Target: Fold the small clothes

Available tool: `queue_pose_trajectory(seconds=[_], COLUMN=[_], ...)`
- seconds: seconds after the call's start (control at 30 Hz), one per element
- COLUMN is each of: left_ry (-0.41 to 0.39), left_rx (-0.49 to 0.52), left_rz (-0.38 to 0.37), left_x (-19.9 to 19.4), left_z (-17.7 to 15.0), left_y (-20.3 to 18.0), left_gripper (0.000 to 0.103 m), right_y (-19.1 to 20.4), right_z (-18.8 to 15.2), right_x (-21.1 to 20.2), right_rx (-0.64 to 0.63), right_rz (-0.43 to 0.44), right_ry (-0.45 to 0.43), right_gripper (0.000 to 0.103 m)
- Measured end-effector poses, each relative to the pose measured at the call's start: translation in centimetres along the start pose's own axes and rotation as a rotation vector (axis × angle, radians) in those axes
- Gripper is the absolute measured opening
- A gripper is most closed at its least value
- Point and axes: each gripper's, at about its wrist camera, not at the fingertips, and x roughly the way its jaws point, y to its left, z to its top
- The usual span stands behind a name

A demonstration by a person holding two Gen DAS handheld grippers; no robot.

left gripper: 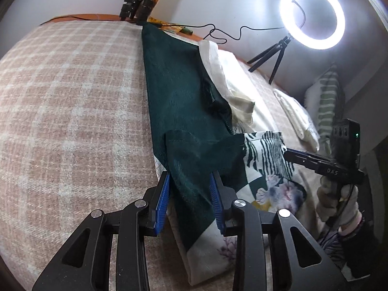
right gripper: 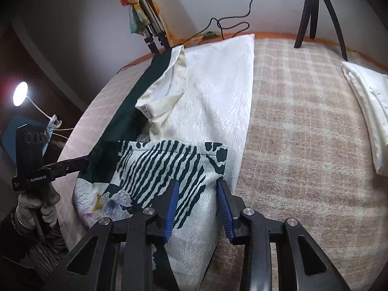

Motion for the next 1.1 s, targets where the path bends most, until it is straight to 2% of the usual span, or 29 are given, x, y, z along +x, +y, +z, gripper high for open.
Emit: queue_pose_trajectory(seconds=[0.03, 0.07, 0.1, 0.13, 0.2, 0.3, 0.37, 0.4, 0.47, 0.5, 0.53, 0.6, 0.7, 0.77, 0.8, 0.83, 0.9, 1.0, 1.1], left_ry=[-0.005, -0.009, -0.012, -0.012, -0.017, -0.018, -0.025, -0.027, -0.04, -0.048, -0.061, -0.104, -0.112, -0.112, -0.118, -0.128, -0.144, -0.15, -0.15], left_rx=[0.004, 0.009, 0.013, 0.015, 0.017, 0.015, 0.021, 0.023, 0.028, 0.03, 0.035, 0.047, 0.034, 0.006, -0.011, -0.033, -0.056, -0.05, 0.004], left_rz=[0.005, 0.01, 0.015, 0.015, 0.016, 0.011, 0.013, 0.013, 0.015, 0.016, 0.019, 0.04, 0.079, 0.107, 0.119, 0.109, 0.08, 0.065, 0.058], left_x=[-0.1, -0.1, -0.1, -0.1, 0.0, -0.1, -0.3, -0.2, -0.4, -0.5, -0.7, -1.4, -1.4, -1.2, -1.3, -1.5, -1.8, -1.8, -1.6], left_z=[0.0, 0.0, -0.1, -0.2, -0.3, -0.3, -0.4, -0.4, -0.4, -0.4, -0.4, -0.4, -0.4, -0.4, -0.4, -0.4, -0.1, 0.3, 0.5], left_y=[-0.1, -0.1, -0.1, -0.1, 0.1, 0.1, 0.0, -0.1, -0.3, -0.5, -0.6, -0.8, -0.1, 0.6, 0.9, 1.1, 1.3, 0.8, -0.8], left_gripper=[0.029, 0.024, 0.014, 0.011, 0.01, 0.009, 0.007, 0.006, 0.004, 0.004, 0.003, 0.003, 0.003, 0.003, 0.003, 0.003, 0.012, 0.013, 0.013], right_y=[0.0, 0.0, 0.0, 0.0, 0.0, 0.0, 0.3, 0.4, 0.8, 1.0, 1.1, 1.4, 1.5, 1.7, 1.7, 1.7, 1.8, 2.2, 2.5], right_z=[0.0, 0.0, 0.0, 0.0, 0.1, 0.1, 0.3, 0.3, 0.1, 0.0, 0.0, 0.0, 0.2, 0.3, 0.3, 0.3, 0.2, 0.3, 0.5], right_x=[0.0, 0.0, -0.1, -0.1, 0.1, 0.1, 0.2, 0.2, 0.3, 0.4, 0.4, 0.1, -0.7, -0.5, -0.3, -0.2, -0.2, -0.2, -0.4], right_rx=[-0.002, -0.004, -0.003, -0.002, 0.001, 0.0, -0.01, -0.015, -0.033, -0.041, -0.045, -0.049, -0.069, -0.091, -0.092, -0.088, -0.095, -0.113, -0.127], right_rz=[-0.004, -0.007, -0.009, -0.012, -0.022, -0.032, -0.05, -0.058, -0.066, -0.075, -0.084, -0.108, -0.161, -0.161, -0.151, -0.15, -0.141, -0.151, -0.165], right_ry=[-0.001, -0.002, -0.005, -0.006, -0.005, -0.006, -0.005, -0.007, -0.01, -0.006, -0.007, -0.023, -0.059, -0.044, -0.031, -0.02, -0.026, -0.033, -0.047], right_gripper=[0.031, 0.031, 0.029, 0.026, 0.022, 0.022, 0.03, 0.03, 0.023, 0.01, 0.002, 0.0, 0.0, 0.0, 0.005, 0.012, 0.022, 0.022, 0.022])
